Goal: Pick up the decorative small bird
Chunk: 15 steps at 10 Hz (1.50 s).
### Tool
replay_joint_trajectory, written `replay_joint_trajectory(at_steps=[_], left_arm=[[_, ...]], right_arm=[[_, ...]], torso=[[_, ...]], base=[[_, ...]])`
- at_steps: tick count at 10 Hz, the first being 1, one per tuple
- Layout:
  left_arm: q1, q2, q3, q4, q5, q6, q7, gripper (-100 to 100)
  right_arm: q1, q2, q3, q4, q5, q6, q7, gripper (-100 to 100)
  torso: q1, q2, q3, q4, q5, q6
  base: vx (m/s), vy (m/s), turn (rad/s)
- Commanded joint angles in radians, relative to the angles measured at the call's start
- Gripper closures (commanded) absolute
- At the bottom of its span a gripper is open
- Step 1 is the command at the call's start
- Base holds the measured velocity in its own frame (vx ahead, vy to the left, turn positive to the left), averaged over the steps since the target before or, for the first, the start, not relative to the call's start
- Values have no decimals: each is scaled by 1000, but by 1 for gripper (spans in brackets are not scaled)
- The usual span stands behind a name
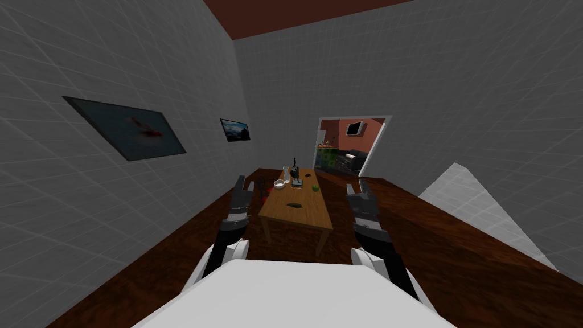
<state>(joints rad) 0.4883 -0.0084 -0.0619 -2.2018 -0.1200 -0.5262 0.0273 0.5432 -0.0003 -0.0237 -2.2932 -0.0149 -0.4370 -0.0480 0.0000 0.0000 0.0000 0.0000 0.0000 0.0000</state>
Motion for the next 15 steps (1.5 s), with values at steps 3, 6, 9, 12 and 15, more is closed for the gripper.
replay_joint_trajectory(at_steps=[3,6,9,12,15], left_arm=[[-39,79,7,48,21,40,3,-100],[-105,125,19,125,56,107,7,-100],[-195,148,38,225,104,190,13,-100],[-262,156,52,298,140,255,18,-100],[-333,162,65,379,178,332,23,-100]], right_arm=[[0,0,0,0,0,0,0,0],[0,0,0,0,0,0,0,0],[0,0,0,0,0,0,0,0],[0,0,0,0,0,0,0,0],[0,0,0,0,0,0,0,0]], torso=[[0,0,0,0,0,0],[0,0,0,0,0,0],[-1,0,0,0,0,0],[0,0,0,0,0,0],[-1,1,0,0,0,0]], base=[[-1,-6,-28],[-8,-10,-52],[-14,-12,-68],[-14,-8,-59],[-15,-12,-62]])
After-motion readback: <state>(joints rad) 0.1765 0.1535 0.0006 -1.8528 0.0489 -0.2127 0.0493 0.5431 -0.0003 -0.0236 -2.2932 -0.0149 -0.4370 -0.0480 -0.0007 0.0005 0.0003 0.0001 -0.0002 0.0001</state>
